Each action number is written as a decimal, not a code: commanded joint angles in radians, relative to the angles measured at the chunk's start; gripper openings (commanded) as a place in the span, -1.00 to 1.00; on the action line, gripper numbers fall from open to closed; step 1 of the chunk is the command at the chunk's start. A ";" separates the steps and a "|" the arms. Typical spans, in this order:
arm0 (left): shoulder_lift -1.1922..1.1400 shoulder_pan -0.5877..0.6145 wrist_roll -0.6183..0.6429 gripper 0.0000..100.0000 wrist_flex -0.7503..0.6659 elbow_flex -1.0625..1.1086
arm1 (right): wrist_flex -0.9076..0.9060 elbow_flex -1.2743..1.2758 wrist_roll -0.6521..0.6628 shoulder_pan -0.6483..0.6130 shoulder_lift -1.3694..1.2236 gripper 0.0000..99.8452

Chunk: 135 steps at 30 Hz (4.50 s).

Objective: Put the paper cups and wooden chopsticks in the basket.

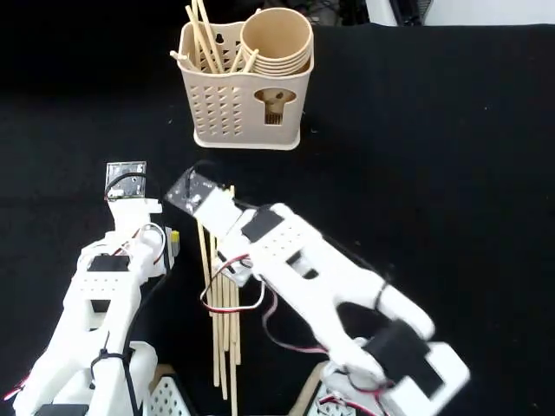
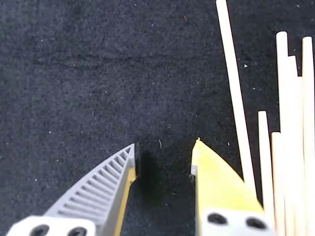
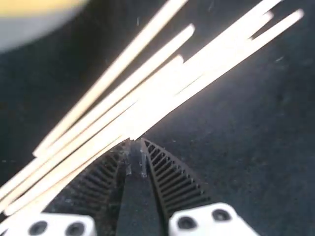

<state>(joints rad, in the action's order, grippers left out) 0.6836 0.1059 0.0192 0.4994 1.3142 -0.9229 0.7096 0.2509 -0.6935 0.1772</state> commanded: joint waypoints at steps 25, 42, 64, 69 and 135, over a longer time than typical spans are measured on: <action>-0.313 -0.219 -0.063 -0.59 0.572 -0.615 | 0.236 0.585 -0.158 0.519 0.591 -0.65; -0.543 -0.237 -0.051 -0.41 0.397 -0.615 | 0.353 0.661 -0.155 0.532 0.591 -0.65; -0.729 -0.197 -0.169 -0.67 0.376 -0.736 | 0.354 0.662 -0.155 0.532 0.591 -0.65; -0.733 -0.206 -0.170 -0.66 0.361 -0.742 | 0.354 0.662 -0.155 0.532 0.591 -0.65; -0.104 -0.197 -0.253 -0.94 0.548 -0.532 | 0.354 0.662 -0.155 0.531 0.591 -0.65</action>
<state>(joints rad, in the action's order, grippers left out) 0.4442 -0.0997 -0.2140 1.0012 0.7587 -0.5869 1.3771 0.0974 -0.1672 0.7419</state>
